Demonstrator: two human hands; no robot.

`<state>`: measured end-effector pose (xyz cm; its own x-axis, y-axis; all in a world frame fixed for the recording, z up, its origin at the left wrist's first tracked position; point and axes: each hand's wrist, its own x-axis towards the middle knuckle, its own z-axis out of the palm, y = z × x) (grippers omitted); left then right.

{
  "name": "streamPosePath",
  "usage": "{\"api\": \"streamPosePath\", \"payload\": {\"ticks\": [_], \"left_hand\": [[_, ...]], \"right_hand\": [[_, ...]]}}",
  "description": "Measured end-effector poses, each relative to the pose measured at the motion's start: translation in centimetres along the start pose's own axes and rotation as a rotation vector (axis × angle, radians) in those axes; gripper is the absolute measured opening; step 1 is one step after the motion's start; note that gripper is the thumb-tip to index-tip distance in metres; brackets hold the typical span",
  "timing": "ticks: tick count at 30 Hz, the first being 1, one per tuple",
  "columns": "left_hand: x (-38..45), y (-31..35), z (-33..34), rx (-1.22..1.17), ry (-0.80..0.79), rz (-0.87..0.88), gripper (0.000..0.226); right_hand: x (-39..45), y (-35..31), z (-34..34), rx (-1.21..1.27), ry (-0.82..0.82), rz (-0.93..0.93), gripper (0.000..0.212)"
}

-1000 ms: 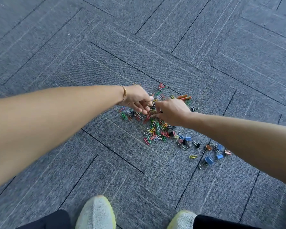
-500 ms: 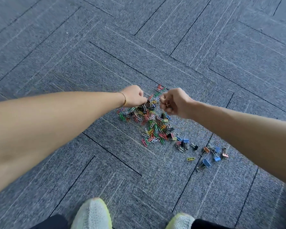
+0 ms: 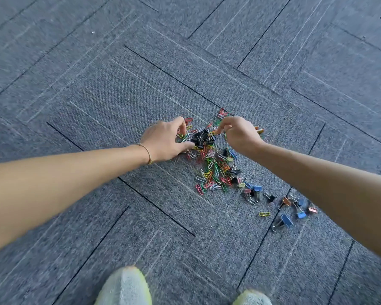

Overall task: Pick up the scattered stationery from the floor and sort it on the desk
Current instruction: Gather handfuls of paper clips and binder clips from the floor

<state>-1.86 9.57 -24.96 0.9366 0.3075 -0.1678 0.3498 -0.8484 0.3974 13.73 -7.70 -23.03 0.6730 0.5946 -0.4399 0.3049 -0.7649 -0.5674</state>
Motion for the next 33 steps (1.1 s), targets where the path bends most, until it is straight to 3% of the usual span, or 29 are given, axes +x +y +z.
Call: {"api": "streamPosePath", "payload": {"ticks": [7, 13, 20, 26, 33], "left_hand": [[-1.4, -0.1, 1.6, 0.139, -0.004, 0.071, 0.042], [-1.2, 0.3, 1.2, -0.184, 0.020, -0.071, 0.036], [-0.9, 1.6, 0.7, -0.381, -0.052, -0.140, 0.054], [0.2, 1.7, -0.5, -1.027, -0.221, -0.405, 0.038], [0.4, 0.8, -1.2, -1.448, -0.322, -0.584, 0.041]], "right_hand": [[-1.5, 0.6, 2.8, -0.078, 0.217, 0.039, 0.023], [-2.5, 0.7, 4.4, -0.086, 0.262, 0.020, 0.027], [-2.1, -0.1, 5.3, -0.294, 0.295, -0.095, 0.038], [-1.9, 0.0, 5.0, -0.283, 0.283, -0.104, 0.029], [-1.4, 0.1, 5.3, -0.213, 0.384, -0.120, 0.024]]}}
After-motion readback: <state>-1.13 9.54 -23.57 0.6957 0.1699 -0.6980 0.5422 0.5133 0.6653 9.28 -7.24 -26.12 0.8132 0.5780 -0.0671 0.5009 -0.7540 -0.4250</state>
